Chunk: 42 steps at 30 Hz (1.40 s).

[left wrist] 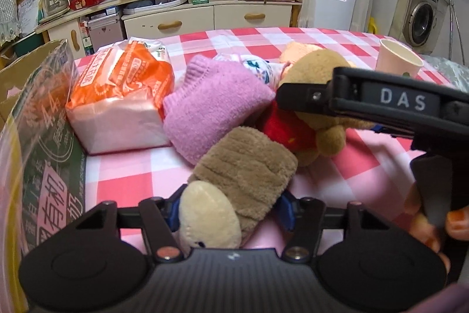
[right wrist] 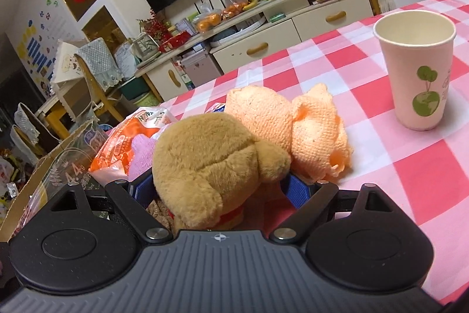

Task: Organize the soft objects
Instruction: 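Grasp brown plush slipper with left tool while right tool grasps brown teddy bear, then carry slipper into box and open left tool while right tool drops teddy bear there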

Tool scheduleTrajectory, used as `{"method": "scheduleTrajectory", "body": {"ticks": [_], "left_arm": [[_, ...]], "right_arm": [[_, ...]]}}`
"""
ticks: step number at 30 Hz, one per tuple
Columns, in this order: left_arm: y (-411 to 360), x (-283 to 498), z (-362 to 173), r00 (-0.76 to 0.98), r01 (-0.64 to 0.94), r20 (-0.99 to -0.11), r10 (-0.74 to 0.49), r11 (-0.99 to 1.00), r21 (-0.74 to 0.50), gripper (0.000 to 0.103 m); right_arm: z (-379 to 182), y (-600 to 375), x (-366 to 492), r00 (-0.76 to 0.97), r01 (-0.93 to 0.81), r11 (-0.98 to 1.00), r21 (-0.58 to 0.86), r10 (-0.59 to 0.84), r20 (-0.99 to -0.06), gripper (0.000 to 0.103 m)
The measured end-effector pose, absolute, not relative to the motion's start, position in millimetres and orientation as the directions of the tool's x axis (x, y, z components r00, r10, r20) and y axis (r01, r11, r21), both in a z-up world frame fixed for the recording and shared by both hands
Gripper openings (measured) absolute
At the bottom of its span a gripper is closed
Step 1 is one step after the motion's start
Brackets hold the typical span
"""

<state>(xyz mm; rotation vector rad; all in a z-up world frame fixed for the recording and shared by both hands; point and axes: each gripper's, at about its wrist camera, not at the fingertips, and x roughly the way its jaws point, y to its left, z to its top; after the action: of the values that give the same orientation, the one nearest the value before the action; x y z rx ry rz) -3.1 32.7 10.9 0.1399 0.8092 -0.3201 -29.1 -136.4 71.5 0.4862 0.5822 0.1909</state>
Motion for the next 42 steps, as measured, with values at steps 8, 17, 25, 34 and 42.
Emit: {"method": "scheduleTrajectory", "body": {"ticks": [8,17,25,34,42], "left_arm": [[29.4,-3.4,19.1,0.648,0.322,-0.729,-0.220,0.947,0.001,0.045],[27.9,-6.5,19.9,0.638,0.305,-0.733,-0.238,0.951,-0.043,0.041],[18.9,-20.5,27.3,0.634,0.330,-0.725,-0.270,0.942,-0.062,0.040],[4.1,-38.1,44.3,0.646,0.372,-0.692,-0.322,0.924,-0.082,0.040],[7.2,-41.8,46.8,0.648,0.379,-0.670,-0.363,0.916,-0.131,0.040]], "right_arm": [[76.2,-135.4,-31.0,0.834,-0.040,0.876,0.481,0.294,-0.466,0.099],[78.0,-150.9,-44.2,0.842,0.003,0.874,0.486,0.259,-0.473,0.095],[81.0,-150.8,-63.3,0.856,0.028,0.887,0.460,0.217,-0.469,0.094],[88.3,-160.2,-83.9,0.885,0.070,0.872,0.484,0.170,-0.434,0.094],[88.0,-155.8,-91.2,0.891,0.142,0.881,0.452,0.086,-0.447,0.094]]}}
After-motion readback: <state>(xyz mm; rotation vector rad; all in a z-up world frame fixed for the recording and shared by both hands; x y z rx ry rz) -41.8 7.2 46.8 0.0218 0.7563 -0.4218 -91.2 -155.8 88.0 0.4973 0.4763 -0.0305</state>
